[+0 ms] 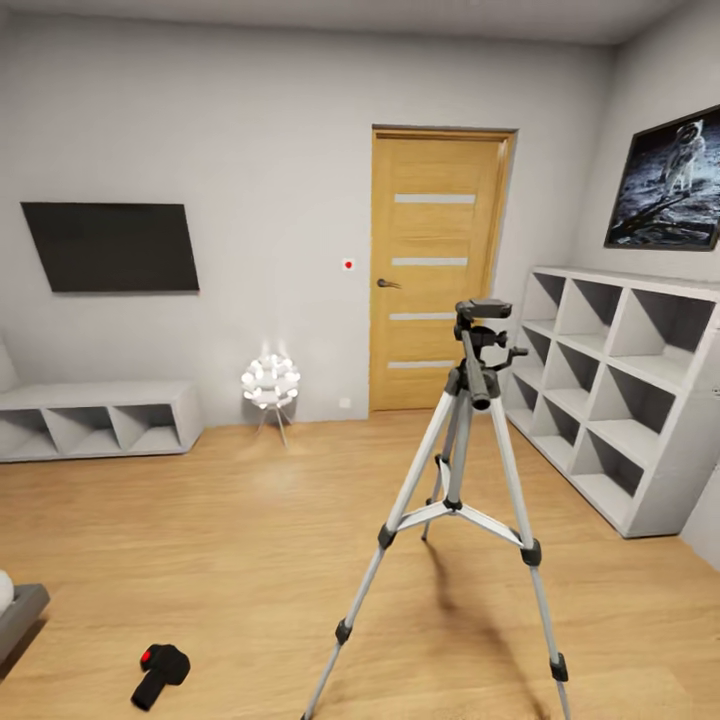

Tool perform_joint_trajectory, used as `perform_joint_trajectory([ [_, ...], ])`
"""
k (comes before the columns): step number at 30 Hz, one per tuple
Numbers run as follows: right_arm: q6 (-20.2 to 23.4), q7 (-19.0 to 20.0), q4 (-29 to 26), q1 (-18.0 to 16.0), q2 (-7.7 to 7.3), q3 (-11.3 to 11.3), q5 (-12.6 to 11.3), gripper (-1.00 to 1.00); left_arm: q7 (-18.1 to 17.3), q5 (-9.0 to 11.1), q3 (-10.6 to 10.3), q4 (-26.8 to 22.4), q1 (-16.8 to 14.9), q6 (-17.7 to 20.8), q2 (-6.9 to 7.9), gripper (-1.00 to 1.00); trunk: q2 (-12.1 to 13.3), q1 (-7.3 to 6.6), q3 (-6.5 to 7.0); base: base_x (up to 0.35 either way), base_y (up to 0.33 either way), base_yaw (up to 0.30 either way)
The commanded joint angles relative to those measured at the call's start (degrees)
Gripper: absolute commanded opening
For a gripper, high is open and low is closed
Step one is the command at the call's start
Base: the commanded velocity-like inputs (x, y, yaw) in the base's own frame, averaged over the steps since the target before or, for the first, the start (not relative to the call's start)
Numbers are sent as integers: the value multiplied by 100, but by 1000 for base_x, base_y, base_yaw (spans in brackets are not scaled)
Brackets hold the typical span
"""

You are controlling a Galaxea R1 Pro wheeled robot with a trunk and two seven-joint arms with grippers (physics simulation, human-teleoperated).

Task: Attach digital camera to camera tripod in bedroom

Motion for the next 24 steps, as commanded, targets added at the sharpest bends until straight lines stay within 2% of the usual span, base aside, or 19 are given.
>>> perform_joint_trajectory([
  [1, -21, 3, 3, -1, 0, 0, 1, 100, 1, 2, 41, -12, 4, -4, -2, 100, -2, 0, -3, 0, 0, -241],
  [20, -21, 3, 3, -1, 0, 9, 9, 100, 5, 7, 38, -11, 4, -4, -4, 100, -2, 0, -3, 0, 0, -241],
  [24, -11, 3, 3, -1, 7, 22, 9, 100, 5, 7, 38, -10, 4, -4, -4, 100, -2, 0, -3, 0, 0, -139],
])
